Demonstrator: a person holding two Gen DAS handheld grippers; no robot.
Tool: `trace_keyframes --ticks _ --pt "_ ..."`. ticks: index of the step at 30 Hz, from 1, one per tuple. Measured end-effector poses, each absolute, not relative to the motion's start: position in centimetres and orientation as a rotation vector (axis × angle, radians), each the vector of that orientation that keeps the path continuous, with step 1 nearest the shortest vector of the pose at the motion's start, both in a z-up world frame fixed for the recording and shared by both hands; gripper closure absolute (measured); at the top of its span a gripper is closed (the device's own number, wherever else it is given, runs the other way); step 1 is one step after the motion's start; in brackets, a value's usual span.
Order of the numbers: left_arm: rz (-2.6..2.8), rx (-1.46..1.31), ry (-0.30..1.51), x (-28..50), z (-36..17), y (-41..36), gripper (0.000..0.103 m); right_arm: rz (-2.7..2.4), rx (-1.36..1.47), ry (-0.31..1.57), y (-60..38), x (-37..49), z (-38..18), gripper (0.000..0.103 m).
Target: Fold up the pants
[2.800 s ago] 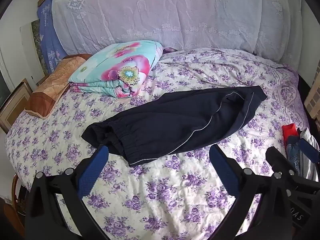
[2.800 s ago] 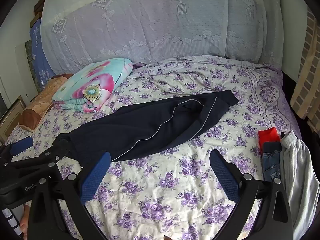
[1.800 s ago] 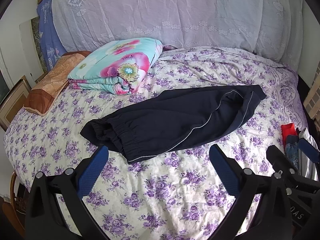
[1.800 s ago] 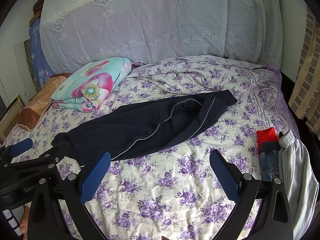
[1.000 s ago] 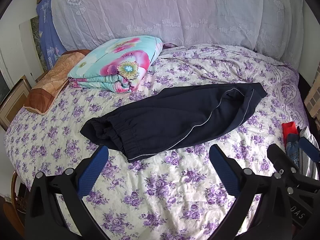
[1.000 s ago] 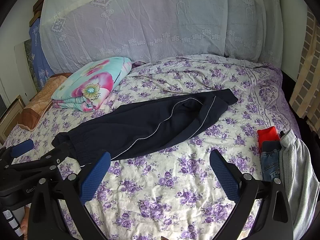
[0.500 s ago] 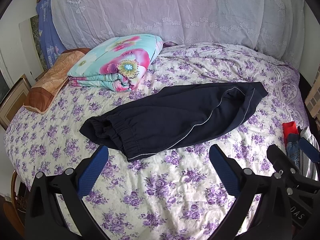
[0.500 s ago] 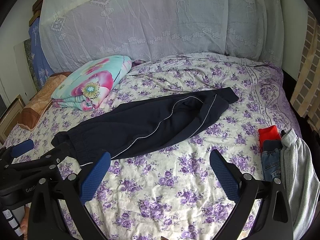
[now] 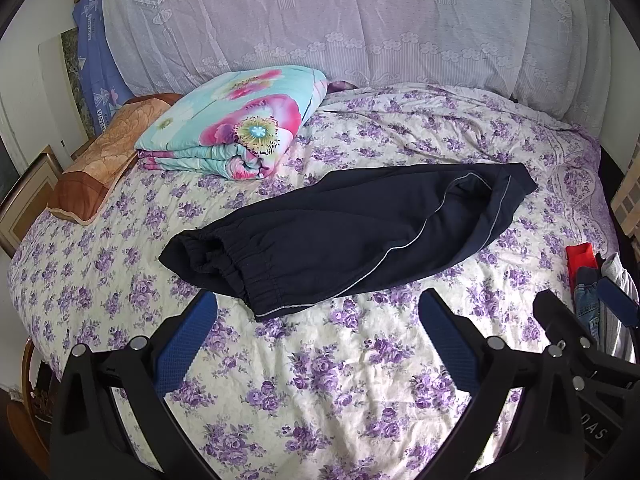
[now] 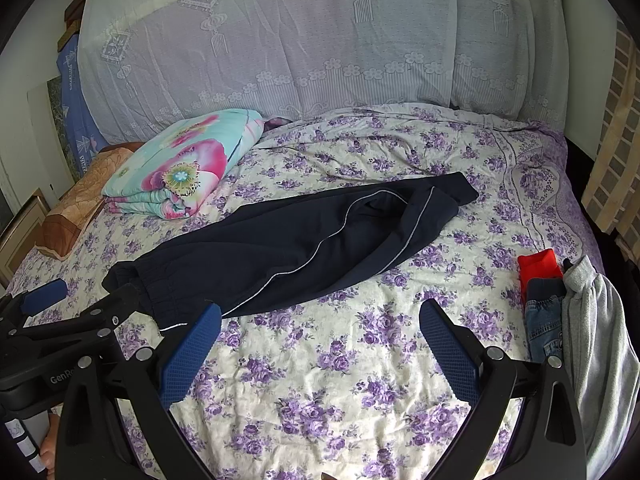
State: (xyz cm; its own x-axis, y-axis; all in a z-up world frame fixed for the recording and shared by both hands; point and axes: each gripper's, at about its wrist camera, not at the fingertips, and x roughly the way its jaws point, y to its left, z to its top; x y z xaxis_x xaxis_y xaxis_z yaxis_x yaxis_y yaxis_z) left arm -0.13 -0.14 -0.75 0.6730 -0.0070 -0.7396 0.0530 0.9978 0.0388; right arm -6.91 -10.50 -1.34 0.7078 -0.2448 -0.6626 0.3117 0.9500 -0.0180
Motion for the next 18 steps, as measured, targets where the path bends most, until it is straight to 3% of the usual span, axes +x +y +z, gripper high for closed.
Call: trace_keyframes --ticks 18 --pt "-0.035 0.060 0.838 -0.61 -1.32 -0.24 0.005 -0.307 0.109 0.735 -10.73 -6.92 -1.61 0.004"
